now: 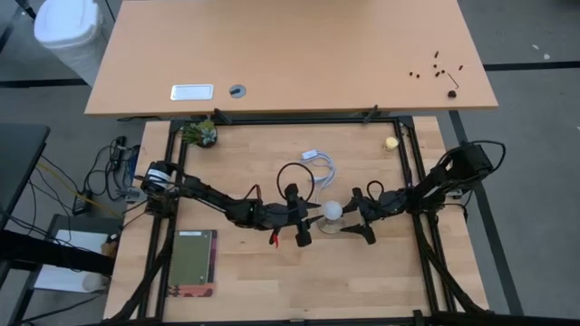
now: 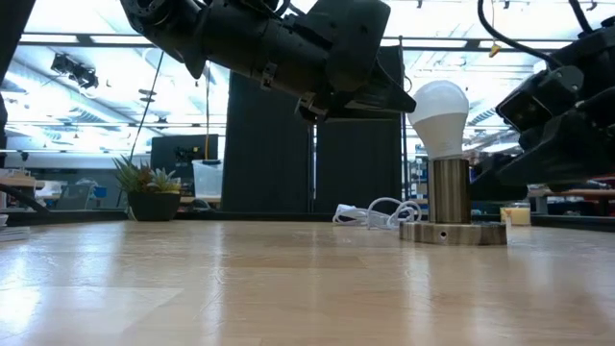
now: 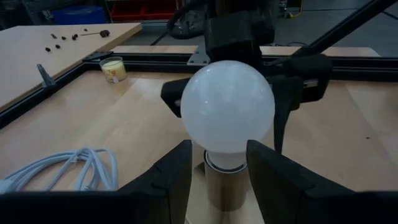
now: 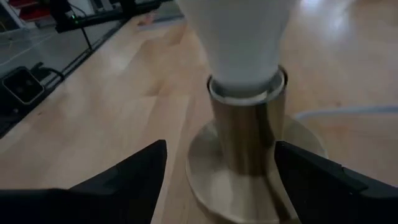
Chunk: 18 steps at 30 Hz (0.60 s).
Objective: Screw lightbulb
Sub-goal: Insert the lightbulb into the lamp
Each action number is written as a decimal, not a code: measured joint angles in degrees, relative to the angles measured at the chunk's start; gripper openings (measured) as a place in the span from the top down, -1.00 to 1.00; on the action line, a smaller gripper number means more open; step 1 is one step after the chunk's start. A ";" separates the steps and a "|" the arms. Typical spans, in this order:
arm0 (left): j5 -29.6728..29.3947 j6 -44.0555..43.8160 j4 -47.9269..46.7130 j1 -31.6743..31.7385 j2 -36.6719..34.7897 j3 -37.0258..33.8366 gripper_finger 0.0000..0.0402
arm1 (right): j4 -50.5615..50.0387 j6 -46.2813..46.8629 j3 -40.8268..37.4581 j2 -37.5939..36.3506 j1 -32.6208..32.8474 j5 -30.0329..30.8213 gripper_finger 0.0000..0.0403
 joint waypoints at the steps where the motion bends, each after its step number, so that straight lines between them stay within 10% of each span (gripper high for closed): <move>1: -0.01 0.00 0.00 0.00 0.00 0.00 0.21 | -0.31 0.41 0.00 0.00 0.15 -0.23 -0.53; 18: -1.89 -1.26 -8.51 -1.44 -3.95 0.00 0.21 | -13.34 -2.06 9.95 0.07 1.30 -0.85 -0.53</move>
